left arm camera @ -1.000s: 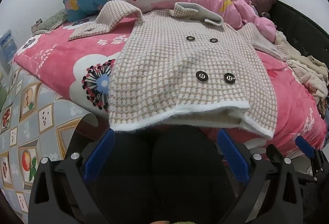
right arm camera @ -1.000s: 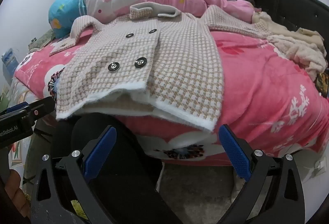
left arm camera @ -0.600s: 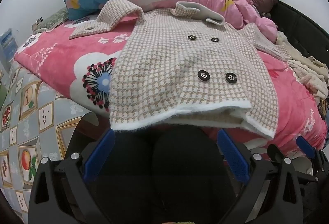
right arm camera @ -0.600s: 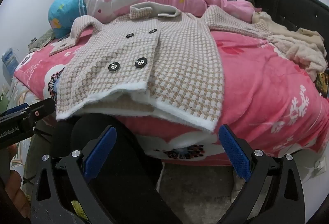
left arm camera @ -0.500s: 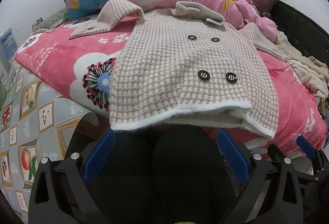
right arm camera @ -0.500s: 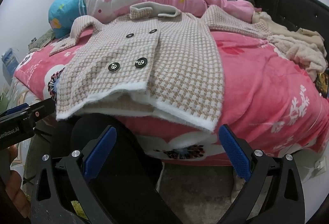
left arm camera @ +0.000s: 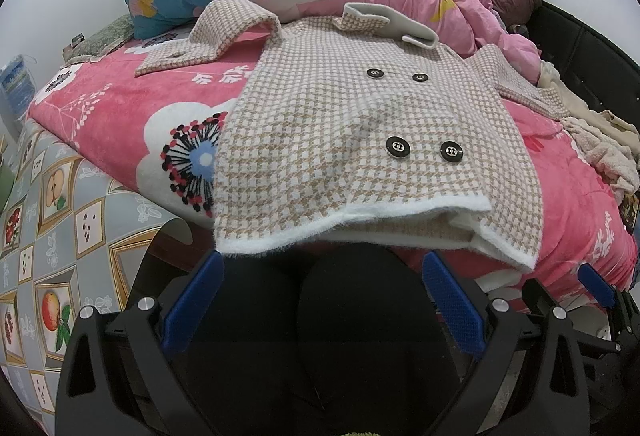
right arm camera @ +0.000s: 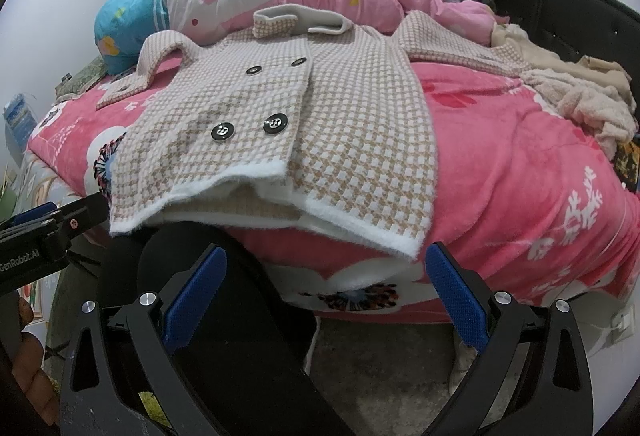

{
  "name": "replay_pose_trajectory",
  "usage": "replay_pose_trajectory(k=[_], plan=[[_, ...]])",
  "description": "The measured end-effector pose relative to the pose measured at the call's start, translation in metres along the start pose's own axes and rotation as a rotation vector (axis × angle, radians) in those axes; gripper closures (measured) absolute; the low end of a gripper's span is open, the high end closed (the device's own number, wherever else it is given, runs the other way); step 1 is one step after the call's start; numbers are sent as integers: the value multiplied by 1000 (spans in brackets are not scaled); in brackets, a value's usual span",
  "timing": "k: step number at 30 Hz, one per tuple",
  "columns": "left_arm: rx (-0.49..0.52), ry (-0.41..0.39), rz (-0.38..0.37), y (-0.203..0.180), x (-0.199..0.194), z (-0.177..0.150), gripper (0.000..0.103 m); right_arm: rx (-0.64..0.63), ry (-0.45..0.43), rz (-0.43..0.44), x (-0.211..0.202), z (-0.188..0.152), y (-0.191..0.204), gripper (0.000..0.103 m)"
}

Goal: Fold large clothes

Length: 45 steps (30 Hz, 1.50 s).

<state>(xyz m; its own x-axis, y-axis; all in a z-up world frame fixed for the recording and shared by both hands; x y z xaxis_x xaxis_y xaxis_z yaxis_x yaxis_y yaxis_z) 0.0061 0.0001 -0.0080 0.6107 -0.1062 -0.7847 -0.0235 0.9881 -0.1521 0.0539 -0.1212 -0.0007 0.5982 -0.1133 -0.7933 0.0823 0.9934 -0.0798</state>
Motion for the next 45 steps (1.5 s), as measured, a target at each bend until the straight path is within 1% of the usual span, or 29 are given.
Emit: replay_pose_trajectory(k=[45], plan=[[0, -6, 5, 5, -1, 5, 5, -3, -10, -2, -1, 6, 8, 7]])
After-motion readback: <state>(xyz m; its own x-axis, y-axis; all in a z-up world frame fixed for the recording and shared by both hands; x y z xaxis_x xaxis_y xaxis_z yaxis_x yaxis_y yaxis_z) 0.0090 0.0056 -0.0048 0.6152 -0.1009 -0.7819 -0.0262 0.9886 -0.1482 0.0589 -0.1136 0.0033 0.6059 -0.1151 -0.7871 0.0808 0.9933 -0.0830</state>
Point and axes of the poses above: each gripper's, at about its wrist camera, not at the fingertips, and x roughly the way its jaws point, y to its left, z to its top, the point moved 1 cm from there along x, roughly the way its jaws point, and after that the axes turned 6 degrees about -z, right-handed, at the moved point
